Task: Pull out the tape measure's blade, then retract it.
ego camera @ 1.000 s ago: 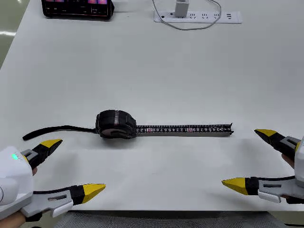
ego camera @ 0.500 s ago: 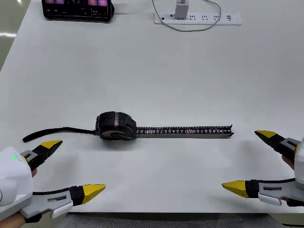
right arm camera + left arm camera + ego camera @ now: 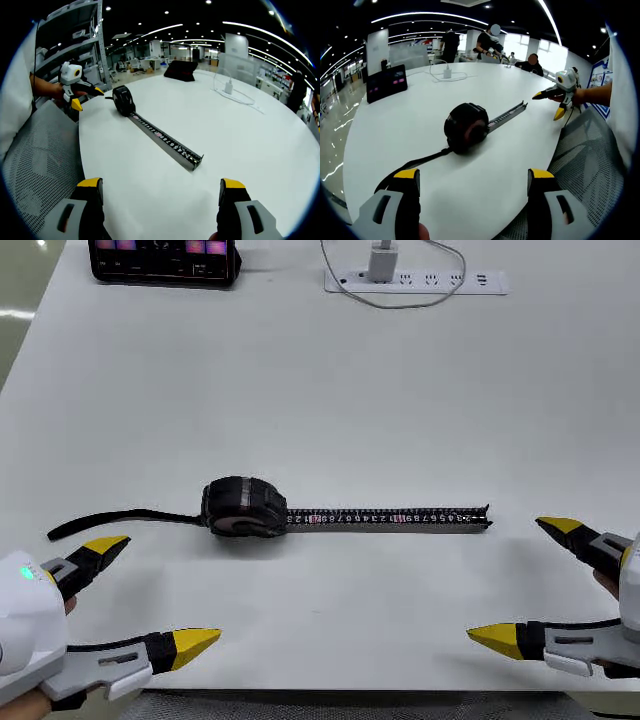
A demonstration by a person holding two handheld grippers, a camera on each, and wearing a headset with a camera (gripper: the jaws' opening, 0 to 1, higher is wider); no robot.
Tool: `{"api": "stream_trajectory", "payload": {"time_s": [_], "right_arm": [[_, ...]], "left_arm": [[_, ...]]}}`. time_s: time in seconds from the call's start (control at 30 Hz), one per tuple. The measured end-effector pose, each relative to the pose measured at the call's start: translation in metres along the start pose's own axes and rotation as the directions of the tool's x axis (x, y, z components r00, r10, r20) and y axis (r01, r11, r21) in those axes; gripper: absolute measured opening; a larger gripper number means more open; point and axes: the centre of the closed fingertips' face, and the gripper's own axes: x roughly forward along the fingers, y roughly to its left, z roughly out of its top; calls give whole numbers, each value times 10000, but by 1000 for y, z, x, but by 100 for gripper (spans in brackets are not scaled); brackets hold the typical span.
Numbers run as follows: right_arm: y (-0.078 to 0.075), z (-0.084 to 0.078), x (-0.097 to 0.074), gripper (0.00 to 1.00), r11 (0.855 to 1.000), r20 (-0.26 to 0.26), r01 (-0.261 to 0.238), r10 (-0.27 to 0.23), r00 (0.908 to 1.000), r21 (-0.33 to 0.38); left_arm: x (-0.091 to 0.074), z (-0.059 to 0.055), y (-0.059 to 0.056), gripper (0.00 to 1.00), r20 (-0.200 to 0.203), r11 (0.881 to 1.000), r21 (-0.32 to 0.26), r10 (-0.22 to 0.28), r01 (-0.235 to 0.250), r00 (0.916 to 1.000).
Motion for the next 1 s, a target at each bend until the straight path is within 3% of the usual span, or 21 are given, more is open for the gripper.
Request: {"api": "stream_trajectory", "payload": {"time_s": [0.8,1.0], "right_arm": [[1,1,1,95,10000,34,-9,9,10000,-41],[1,3,2,95,10000,76,-13,14,10000,-39]], "left_arm": [[-1,3,1,85,65,10000,-30,83,-83,9999],[3,9,0,86,170,9999,-69,132,-131,9998]]}}
